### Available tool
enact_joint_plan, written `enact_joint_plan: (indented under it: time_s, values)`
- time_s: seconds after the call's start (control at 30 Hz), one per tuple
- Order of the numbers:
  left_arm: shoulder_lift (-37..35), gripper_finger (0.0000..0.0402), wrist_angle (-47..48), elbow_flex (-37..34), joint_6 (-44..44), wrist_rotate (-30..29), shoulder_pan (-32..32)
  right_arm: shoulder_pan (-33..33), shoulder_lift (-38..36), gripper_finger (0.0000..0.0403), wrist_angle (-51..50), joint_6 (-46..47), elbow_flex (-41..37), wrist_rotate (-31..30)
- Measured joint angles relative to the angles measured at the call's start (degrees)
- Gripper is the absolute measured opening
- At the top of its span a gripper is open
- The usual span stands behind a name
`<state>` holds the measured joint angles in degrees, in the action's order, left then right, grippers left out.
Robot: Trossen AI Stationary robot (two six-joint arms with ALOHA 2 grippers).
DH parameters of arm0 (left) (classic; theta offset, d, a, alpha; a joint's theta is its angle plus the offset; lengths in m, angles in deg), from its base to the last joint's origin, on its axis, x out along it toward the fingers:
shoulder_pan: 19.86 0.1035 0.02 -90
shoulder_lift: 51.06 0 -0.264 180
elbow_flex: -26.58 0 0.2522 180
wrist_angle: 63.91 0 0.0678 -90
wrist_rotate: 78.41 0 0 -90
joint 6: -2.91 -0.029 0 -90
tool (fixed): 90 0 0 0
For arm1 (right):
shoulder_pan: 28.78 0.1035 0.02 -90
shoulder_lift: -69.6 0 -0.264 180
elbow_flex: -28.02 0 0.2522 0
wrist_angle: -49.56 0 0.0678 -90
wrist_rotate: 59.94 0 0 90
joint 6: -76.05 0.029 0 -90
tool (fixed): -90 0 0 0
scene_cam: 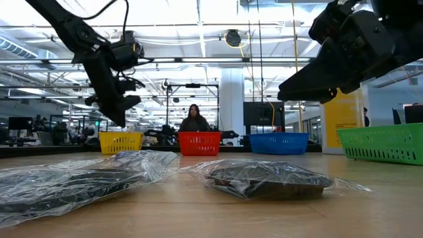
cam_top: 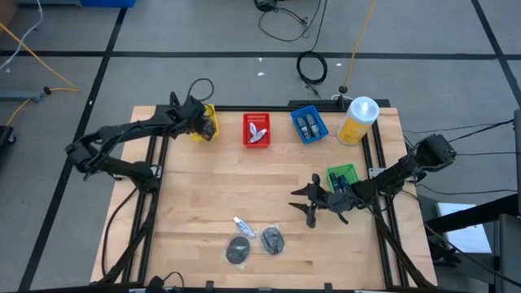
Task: Pick & Place Travel size toiletries
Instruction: Put the black hairbrush into the yellow bin
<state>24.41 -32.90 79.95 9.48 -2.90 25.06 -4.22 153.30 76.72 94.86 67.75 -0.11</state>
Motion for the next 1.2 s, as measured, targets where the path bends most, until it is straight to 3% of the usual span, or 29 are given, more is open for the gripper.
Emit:
enact_joint_plan:
  time_s: [0.07,0.43,0.7,0.93,1.2]
  values:
    - [1.2,0.0008,-3.4,-0.5,-0.1,0.8,0.5,0.0,0.0,0.0171,0.2,0.0,0.0,0.0]
    - [8.2,0.003,-11.6,-2.8,-1.9,2.1,0.6,0.0,0.0,0.0171,0.9,0.0,0.0,0.2]
    - [2.0,0.003,-9.6,-2.8,-1.7,2.6,-2.1,-0.1,0.0,0.0171,0.9,0.2,0.0,0.2]
    - [-7.9,0.003,-6.6,-2.7,1.8,2.6,-12.0,-0.1,0.0,0.0171,0.9,0.1,0.0,0.4]
    - [-12.3,0.0031,-9.4,-2.7,6.5,2.5,-31.1,-0.1,0.0,0.0171,1.5,0.0,0.0,3.5]
